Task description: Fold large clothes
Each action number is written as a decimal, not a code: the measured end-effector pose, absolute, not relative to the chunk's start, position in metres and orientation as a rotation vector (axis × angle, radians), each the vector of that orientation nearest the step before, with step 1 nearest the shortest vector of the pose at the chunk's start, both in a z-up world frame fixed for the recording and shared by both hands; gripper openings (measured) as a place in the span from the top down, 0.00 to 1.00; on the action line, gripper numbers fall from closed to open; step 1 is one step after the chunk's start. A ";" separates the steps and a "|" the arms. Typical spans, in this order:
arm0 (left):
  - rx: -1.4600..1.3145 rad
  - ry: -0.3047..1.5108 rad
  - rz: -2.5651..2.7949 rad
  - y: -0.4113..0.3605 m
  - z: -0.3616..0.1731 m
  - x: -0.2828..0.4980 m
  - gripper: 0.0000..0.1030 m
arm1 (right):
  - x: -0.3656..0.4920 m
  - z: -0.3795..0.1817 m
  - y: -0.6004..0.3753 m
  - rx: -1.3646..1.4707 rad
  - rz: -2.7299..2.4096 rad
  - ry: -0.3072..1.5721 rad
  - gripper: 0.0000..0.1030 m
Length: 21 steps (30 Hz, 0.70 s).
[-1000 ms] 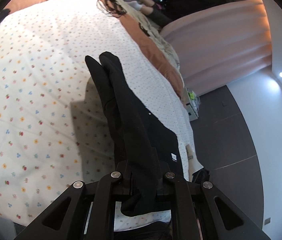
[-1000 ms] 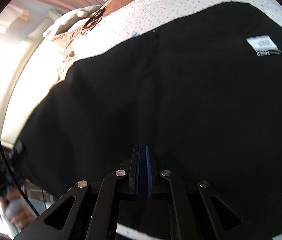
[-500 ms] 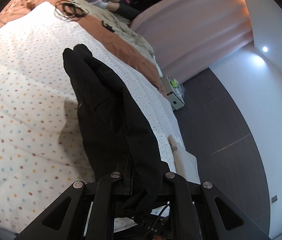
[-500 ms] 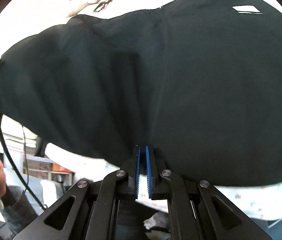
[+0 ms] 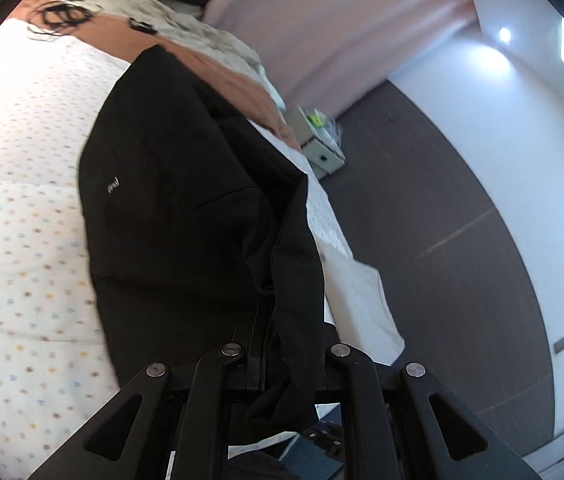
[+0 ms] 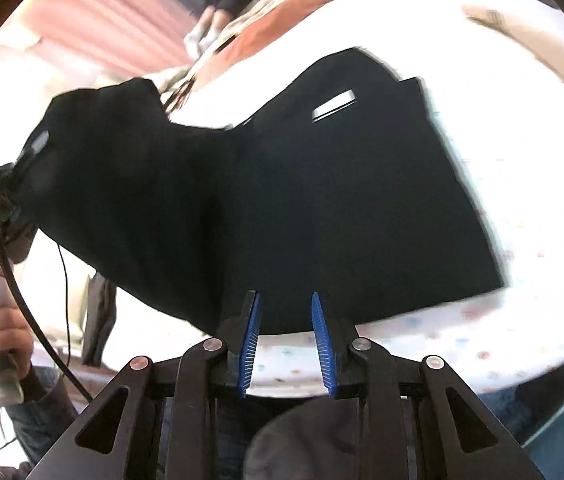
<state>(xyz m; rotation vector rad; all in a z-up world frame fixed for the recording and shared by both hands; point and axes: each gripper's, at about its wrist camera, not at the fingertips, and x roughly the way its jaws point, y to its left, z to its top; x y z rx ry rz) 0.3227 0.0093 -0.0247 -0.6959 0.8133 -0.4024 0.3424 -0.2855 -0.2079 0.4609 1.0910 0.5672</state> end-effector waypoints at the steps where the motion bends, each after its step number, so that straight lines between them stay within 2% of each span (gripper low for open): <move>1: -0.685 0.830 -0.416 -0.002 -0.028 0.328 0.88 | 0.345 -0.207 -0.304 0.473 0.552 1.084 0.74; 5: -0.638 0.904 -0.463 -0.049 -0.045 0.350 0.88 | 0.331 -0.201 -0.345 0.528 0.493 1.045 0.74; 7: -0.609 0.947 -0.492 -0.071 -0.055 0.361 0.84 | 0.324 -0.200 -0.364 0.543 0.463 1.029 0.74; 12: -0.571 1.029 -0.583 -0.109 -0.075 0.368 0.43 | 0.317 -0.202 -0.390 0.581 0.376 1.025 0.74; 15: -0.606 1.026 -0.590 -0.100 -0.080 0.363 0.35 | 0.316 -0.204 -0.400 0.591 0.353 1.026 0.74; 21: -0.641 1.006 -0.457 -0.044 -0.084 0.339 0.33 | 0.326 -0.201 -0.388 0.590 0.405 1.017 0.71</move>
